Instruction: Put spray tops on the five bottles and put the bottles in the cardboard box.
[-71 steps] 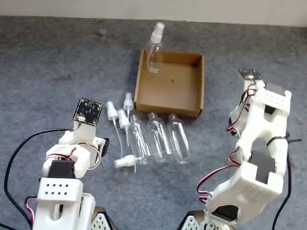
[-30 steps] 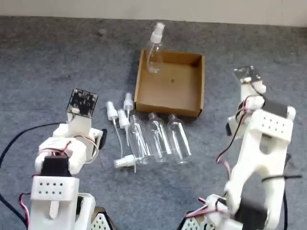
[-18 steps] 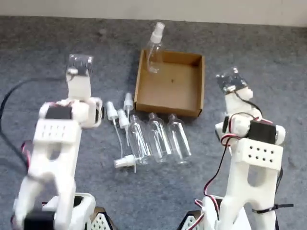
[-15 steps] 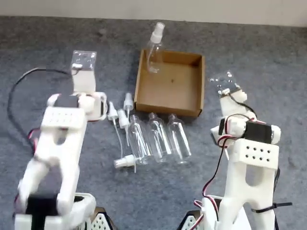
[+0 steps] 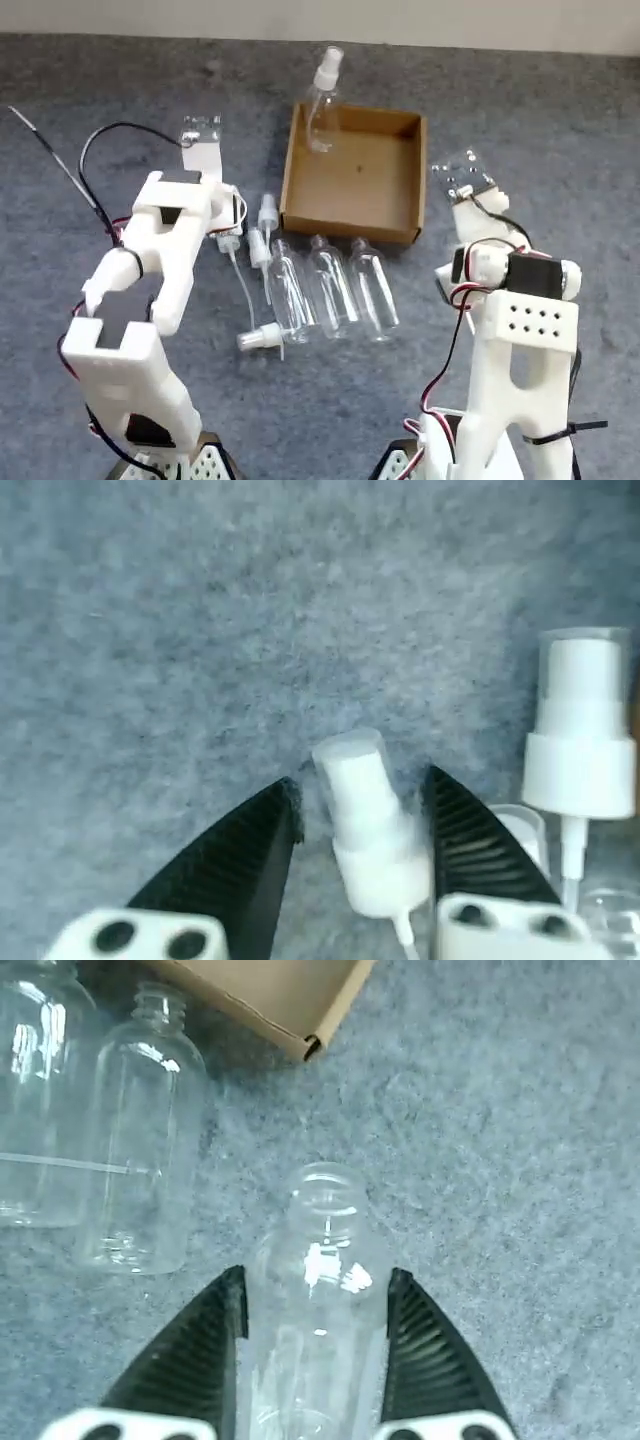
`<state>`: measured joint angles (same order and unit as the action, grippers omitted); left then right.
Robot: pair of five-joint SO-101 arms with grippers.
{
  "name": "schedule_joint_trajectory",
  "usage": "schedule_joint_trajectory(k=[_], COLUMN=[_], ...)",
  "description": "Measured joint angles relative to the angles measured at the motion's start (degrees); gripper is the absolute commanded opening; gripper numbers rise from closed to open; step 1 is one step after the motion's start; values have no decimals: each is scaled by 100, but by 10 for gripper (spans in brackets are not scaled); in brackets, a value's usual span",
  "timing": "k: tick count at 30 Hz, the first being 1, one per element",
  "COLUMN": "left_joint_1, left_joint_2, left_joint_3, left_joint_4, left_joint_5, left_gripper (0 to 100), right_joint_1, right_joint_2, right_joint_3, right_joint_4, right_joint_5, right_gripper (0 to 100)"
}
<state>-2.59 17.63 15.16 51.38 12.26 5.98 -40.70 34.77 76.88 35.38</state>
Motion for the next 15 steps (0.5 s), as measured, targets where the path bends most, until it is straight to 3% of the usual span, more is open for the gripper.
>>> schedule_joint_trajectory(k=[5,11,15], left_joint_1=[35,-132,-492], left_joint_2=[132,132,-369], left_joint_3=[-202,-747,-1301], left_joint_4=[9,589,1160], left_joint_5=[0,-9,-9], left_gripper=[0,2,2], right_joint_1=[-9,-97,-703], right_joint_2=[0,0,0], right_joint_3=[0,0,0], right_joint_4=[0,0,-193], right_joint_5=[0,0,-211], right_gripper=[3,3,3])
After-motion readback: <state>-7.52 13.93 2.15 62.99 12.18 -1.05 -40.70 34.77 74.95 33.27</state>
